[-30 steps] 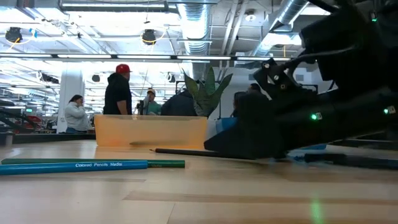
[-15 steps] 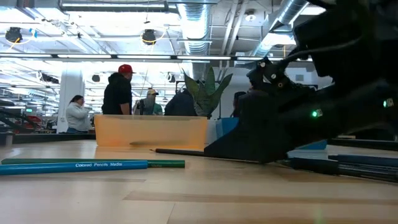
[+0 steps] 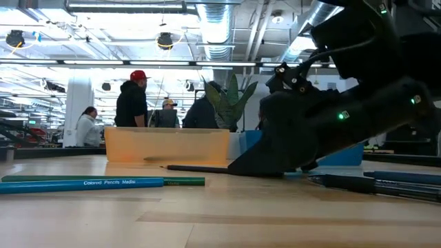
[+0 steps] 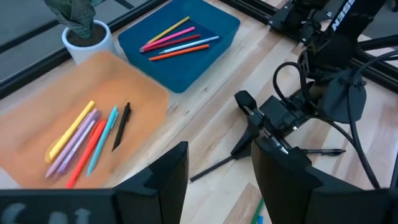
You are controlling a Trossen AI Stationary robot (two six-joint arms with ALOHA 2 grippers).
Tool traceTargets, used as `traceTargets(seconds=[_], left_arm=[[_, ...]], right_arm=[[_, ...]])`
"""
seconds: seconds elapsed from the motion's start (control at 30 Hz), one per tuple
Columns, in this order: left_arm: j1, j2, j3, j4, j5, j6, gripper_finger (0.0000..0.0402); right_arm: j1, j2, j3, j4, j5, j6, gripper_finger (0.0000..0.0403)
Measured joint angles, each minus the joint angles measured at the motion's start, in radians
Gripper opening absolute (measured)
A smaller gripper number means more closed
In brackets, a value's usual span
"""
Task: Sort pens & pencils
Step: Put the black pencil into the blue bin
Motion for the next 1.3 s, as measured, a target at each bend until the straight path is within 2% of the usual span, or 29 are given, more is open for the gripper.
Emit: traceTargets(seconds=[0.17, 0.4, 0.67, 1.07, 1.3], left_arm=[[0.0, 0.0, 0.0, 0.0, -0.001, 0.006, 0.0167], [0.0, 0.0, 0.0, 0.0, -0.017, 0.008, 0.0167], [0.0, 0.0, 0.0, 0.0, -0.017, 0.008, 0.0167], [0.0, 0.0, 0.0, 0.0, -0.025, 0.016, 0.0167], [-0.001, 0.0, 0.0, 0.0, -0.05, 0.017, 0.0167]], right_arm=[[0.017, 0.02, -0.004, 0.038, 0.023, -0.007, 0.003], [0.028, 0.023, -0.004, 0.045, 0.038, -0.009, 0.0026], [0.018, -0.041, -0.01, 0.017, -0.001, -0.015, 0.0024], [-0.021, -0.279, -0.012, -0.111, 0.025, -0.097, 0.0021], [-0.079, -0.525, -0.094, -0.105, 0.046, -0.097, 0.0021]])
